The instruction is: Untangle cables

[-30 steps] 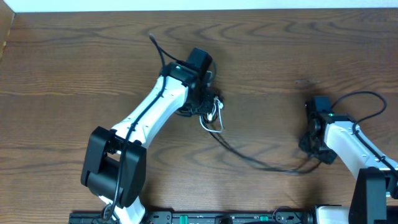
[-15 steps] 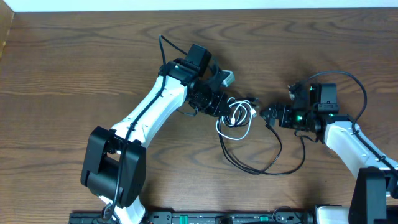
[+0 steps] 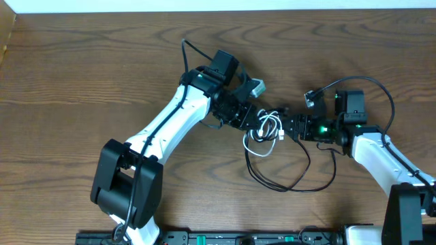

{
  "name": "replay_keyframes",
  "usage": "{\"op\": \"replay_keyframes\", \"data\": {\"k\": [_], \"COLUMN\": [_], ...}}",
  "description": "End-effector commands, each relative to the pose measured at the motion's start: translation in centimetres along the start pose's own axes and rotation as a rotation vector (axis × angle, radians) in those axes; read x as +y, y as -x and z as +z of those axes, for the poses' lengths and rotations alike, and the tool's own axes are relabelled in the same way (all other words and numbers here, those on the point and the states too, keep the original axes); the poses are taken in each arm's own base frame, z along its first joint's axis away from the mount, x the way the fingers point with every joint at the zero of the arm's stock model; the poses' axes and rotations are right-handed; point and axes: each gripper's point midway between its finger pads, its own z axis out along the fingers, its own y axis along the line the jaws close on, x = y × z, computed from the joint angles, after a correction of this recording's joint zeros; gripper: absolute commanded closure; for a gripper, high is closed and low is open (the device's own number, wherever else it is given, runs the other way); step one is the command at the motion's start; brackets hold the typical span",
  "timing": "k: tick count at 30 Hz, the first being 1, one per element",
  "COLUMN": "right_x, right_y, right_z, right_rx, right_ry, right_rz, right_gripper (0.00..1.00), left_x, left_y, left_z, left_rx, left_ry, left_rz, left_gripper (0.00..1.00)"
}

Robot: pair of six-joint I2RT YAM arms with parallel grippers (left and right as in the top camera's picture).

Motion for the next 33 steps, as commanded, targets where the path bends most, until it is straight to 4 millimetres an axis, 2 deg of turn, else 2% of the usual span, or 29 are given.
{"op": "replay_keyframes", "data": {"k": [1,7,10,13,14,15,18,25,28,30,33], "right_x": [-3.2,-3.3,-1.3,1.3,1.8,1.8,1.8,2.7,3.2,2.7,2.4], "right_y": [-0.1,-0.4,-1.0,-2.0,-2.6,-3.1,-4.6,-6.0,-5.6,-4.7,-3.1], "right_z": [0.0,0.1,0.4,0.4,0.3,0.3,0.3,0.8,1.1,1.4,1.6], "right_rx": [-0.021,-0.014,0.026,0.084,0.108,0.129,0.185,0.241,0.226,0.188,0.120], "right_ry": [-0.210,-0.223,-0.105,0.049,0.079,0.077,0.065,0.055,0.065,0.031,0.007], "right_rz": [0.070,0.082,0.087,0.050,0.063,0.079,0.123,0.214,0.184,0.218,0.282], "right_gripper": [0.43,0.41,0.38,0.36,0.36,0.38,0.38,0.36,0.36,0.36,0.36], "left_x": [-2.8,-3.8,-3.7,-2.2,-0.8,0.5,2.7,3.1,3.0,2.0,1.9], "left_y": [0.6,0.5,0.5,0.6,0.8,1.0,1.8,3.7,3.7,3.5,3.1], "left_z": [-0.6,-0.8,-0.7,-0.5,-0.4,-0.5,-0.8,-1.1,-1.0,-0.7,-0.5], "left_rx": [-0.024,-0.019,-0.019,-0.023,-0.030,-0.043,-0.089,-0.188,-0.190,-0.171,-0.153], "left_ry": [-0.142,-0.199,-0.191,-0.102,-0.026,0.050,0.174,0.176,0.167,0.125,0.130], "left_rz": [0.023,0.020,0.020,-0.016,-0.061,-0.109,-0.209,-0.393,-0.443,-0.439,-0.446], "left_gripper": [0.92,0.92,0.93,0.93,0.92,0.92,0.92,0.92,0.93,0.93,0.93]}}
